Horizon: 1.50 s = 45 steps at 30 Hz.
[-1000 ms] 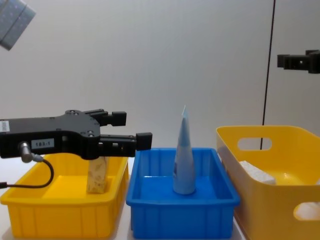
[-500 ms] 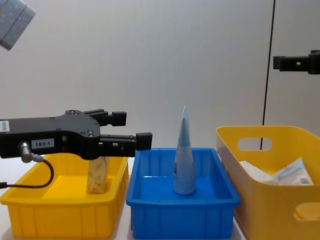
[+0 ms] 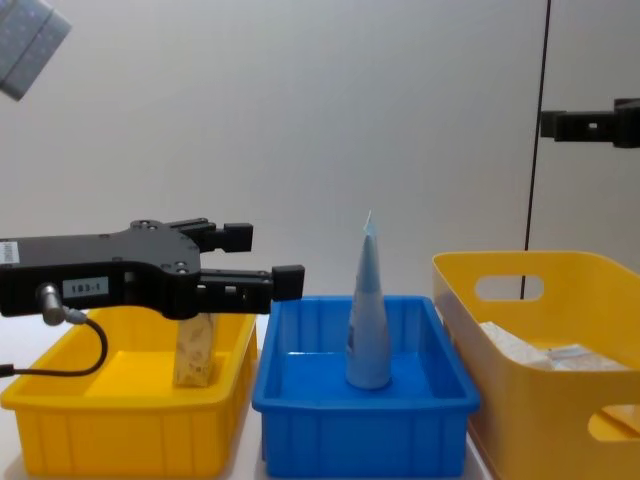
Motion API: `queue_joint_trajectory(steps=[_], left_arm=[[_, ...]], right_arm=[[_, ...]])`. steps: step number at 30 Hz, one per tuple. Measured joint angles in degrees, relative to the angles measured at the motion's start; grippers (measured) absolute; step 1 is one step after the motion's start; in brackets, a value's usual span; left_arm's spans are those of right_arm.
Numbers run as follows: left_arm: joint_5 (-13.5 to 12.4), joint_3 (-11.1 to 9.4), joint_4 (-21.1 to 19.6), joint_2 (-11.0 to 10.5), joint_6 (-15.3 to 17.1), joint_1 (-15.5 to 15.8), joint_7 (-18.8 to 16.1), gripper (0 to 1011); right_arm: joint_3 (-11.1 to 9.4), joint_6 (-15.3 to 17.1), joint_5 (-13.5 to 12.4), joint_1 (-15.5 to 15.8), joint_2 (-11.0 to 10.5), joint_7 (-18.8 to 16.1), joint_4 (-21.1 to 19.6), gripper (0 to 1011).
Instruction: Bimanual collaborative sorting of washing and personal care products
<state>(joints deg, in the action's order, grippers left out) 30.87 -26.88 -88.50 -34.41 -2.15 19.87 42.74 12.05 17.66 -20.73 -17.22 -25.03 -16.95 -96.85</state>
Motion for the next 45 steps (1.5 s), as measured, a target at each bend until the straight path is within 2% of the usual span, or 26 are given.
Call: queue_joint_trajectory(steps=[14, 18, 24, 34, 45], left_arm=[[0.0, 0.0, 0.0, 0.0, 0.0, 0.0, 0.0, 1001], [0.0, 0.0, 0.0, 0.0, 0.0, 0.0, 0.0, 1001], [0.0, 0.0, 0.0, 0.0, 0.0, 0.0, 0.0, 1001], [0.0, 0.0, 0.0, 0.0, 0.0, 0.0, 0.0, 1001], [0.0, 0.0, 0.0, 0.0, 0.0, 0.0, 0.0, 1001]], right_arm=[[0.0, -2.0, -4.1, 2.3, -3.4, -7.6, -2.4, 1003], [-0.1, -2.6, -5.9, 4.1, -4.9, -10.6, -3.9, 1003], [0.0, -3.0, -7.6, 6.7, -6.5, -13.2, -6.1, 1003], [0.7, -3.4, -8.8, 9.2, -7.8, -14.9, -8.2, 1003], [1.1, -3.5, -9.4, 10.5, -8.4, -15.7, -9.2, 1003]])
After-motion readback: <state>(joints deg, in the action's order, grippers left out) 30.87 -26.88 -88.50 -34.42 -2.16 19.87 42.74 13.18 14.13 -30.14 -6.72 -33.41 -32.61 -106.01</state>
